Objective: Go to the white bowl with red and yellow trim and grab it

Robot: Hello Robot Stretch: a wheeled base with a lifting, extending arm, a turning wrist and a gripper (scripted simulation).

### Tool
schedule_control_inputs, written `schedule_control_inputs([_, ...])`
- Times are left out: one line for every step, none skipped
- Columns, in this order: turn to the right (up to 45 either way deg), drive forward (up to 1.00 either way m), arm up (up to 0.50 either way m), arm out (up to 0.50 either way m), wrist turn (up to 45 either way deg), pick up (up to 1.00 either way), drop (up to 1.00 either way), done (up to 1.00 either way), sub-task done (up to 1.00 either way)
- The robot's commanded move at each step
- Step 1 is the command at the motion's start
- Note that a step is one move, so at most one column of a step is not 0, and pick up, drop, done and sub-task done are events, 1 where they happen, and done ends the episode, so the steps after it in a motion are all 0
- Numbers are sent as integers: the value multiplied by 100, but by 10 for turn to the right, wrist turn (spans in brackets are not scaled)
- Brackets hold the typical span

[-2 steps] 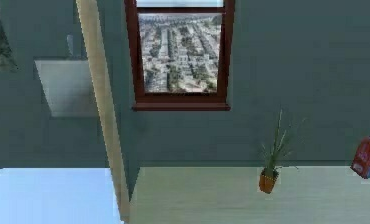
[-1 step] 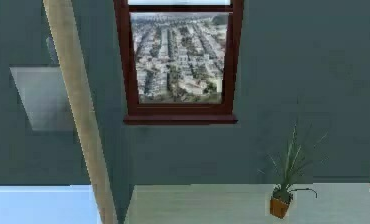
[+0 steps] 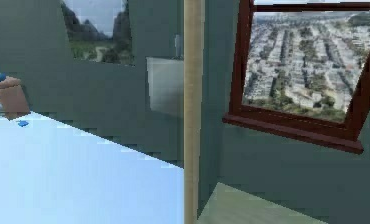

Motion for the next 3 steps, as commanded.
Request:
schedule_control_inputs([0,45,0,0,0,0,0,0,0])
schedule_control_inputs([-450,0,0,0,0,0,0,0,0])
schedule_control_inputs([-120,0,0,0,0,0,0,0,0])
